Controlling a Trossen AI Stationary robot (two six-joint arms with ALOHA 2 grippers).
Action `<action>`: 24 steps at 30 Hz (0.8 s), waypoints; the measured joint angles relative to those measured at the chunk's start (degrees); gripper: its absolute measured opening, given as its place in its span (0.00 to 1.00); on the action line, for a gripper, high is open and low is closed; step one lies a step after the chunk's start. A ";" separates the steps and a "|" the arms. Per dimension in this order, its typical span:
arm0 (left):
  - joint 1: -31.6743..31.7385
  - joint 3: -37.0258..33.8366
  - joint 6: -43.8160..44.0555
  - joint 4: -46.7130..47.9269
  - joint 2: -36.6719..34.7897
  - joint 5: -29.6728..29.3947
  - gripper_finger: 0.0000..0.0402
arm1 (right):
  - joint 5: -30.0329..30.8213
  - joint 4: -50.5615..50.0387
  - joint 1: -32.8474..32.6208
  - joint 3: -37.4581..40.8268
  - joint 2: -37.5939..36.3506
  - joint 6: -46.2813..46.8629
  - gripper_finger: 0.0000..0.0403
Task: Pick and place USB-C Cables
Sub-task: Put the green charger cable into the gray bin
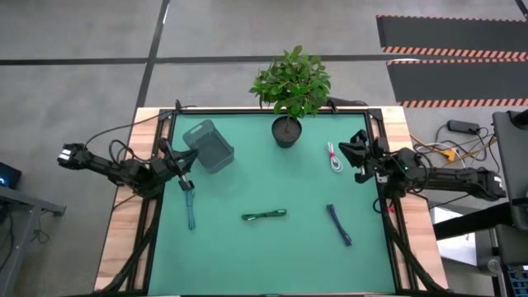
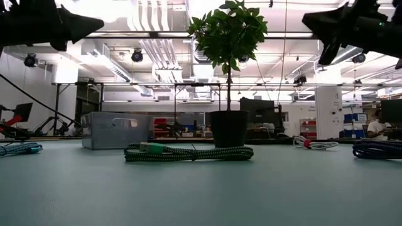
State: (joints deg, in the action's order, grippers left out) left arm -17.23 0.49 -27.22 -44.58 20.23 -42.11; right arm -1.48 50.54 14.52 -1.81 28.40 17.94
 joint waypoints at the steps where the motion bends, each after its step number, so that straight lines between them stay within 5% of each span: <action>1: 0.00 0.02 0.00 0.02 0.00 0.01 0.05 | 0.00 0.28 0.00 -0.87 0.97 -0.29 0.08; 24: 0.02 0.13 -0.15 -0.11 -0.28 -0.20 0.05 | -5.01 -0.17 -3.54 -15.11 21.14 -10.45 0.08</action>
State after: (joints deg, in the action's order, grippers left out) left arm -17.21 0.62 -27.38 -44.69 19.94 -42.30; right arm -6.48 50.37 10.98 -16.91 49.54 7.49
